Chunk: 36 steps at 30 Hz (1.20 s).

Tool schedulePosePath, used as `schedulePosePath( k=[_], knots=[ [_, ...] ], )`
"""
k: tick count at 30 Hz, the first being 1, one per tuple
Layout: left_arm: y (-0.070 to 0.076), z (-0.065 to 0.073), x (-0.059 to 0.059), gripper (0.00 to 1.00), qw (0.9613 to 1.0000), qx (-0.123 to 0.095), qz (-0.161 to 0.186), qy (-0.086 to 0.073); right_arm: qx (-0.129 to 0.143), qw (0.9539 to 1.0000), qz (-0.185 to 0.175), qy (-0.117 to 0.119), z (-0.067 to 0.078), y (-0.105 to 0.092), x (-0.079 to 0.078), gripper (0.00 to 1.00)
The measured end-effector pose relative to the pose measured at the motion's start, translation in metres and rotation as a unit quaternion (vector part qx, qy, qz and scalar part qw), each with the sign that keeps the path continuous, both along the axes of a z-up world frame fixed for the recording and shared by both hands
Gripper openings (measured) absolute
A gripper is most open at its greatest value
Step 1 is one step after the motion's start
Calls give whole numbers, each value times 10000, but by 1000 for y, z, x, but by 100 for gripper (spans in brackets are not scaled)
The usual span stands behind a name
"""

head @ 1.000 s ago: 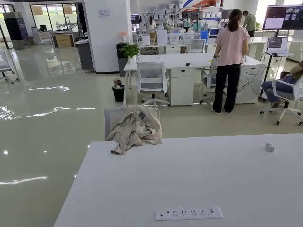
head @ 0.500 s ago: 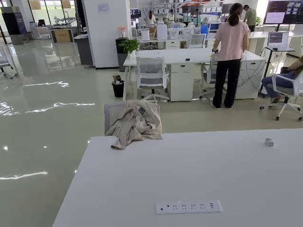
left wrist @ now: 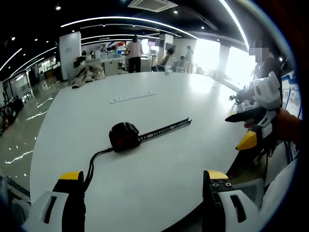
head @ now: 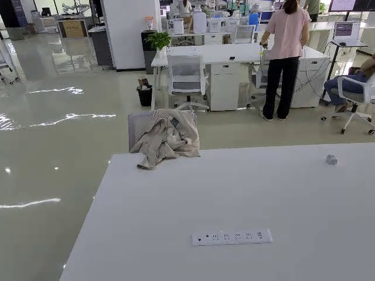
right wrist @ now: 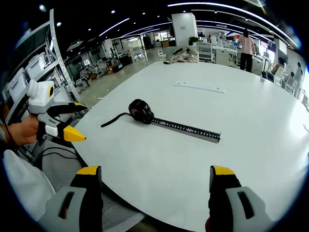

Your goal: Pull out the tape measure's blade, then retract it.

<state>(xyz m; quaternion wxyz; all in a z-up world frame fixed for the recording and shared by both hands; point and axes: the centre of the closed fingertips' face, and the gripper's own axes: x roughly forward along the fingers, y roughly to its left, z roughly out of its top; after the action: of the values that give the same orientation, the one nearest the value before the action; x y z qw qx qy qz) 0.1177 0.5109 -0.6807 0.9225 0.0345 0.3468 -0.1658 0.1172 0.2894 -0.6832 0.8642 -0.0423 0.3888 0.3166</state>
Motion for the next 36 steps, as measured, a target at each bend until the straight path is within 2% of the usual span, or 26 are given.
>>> schedulePosePath(
  k=[8, 15, 24, 36],
  knots=[
    [3, 3, -10, 100, 9999, -40, 88, 84, -24, 10000, 12, 92, 3, 0, -13, 95],
    [5, 7, -17, 100, 9998, -35, 178, 91, -30, 9999, -13, 164, 5, 0, -23, 95],
    [1, 13, -19, 99, 9997, -15, 220, 71, -54, 9998, -8, 193, 7, -1, -29, 95],
    [1, 9, -24, 99, 9995, 38, 291, 148, -67, 9997, 39, 226, 5, 2, -38, 94]
  ],
)
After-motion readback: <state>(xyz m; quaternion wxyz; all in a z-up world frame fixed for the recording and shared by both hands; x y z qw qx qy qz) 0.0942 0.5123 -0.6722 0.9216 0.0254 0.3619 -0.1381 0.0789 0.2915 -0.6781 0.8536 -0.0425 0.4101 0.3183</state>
